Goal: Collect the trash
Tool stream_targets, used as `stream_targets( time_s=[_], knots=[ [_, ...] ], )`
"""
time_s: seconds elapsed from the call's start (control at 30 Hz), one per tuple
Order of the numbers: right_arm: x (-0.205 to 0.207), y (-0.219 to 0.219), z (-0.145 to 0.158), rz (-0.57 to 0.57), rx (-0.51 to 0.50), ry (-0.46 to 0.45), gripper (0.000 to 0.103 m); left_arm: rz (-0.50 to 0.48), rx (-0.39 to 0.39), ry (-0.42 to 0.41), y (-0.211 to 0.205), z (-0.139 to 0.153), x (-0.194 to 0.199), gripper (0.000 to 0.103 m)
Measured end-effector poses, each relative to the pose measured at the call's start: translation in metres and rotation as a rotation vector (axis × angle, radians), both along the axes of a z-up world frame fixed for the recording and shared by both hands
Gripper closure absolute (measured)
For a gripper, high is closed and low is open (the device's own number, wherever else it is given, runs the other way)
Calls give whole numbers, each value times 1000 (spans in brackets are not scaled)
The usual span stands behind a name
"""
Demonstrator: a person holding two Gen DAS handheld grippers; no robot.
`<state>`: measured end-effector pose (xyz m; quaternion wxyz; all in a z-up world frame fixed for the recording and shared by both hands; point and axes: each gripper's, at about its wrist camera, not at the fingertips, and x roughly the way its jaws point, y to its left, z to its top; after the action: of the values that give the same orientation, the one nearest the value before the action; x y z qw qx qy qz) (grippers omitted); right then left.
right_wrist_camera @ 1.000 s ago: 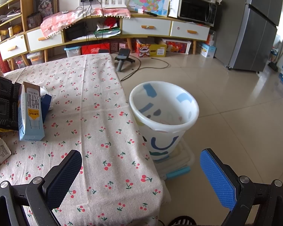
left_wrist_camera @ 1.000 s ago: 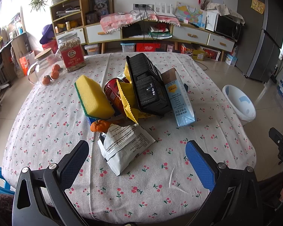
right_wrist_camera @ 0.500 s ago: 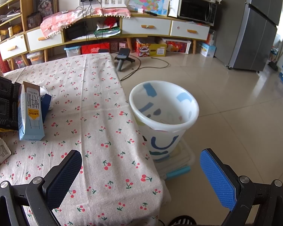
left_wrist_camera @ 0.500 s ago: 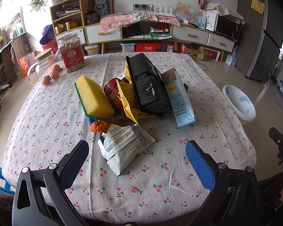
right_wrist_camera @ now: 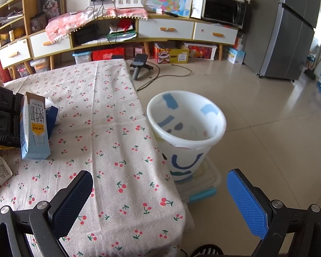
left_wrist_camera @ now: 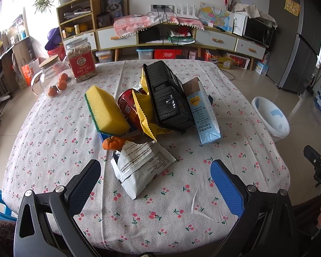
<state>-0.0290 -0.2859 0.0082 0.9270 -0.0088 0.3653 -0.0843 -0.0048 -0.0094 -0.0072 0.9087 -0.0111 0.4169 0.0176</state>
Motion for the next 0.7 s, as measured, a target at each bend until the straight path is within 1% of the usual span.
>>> stream_targets(
  time_s=[0.7],
  knots=[
    [1,0,-1,2,3,4,0,0,0,0,1,0,0,0]
  ],
)
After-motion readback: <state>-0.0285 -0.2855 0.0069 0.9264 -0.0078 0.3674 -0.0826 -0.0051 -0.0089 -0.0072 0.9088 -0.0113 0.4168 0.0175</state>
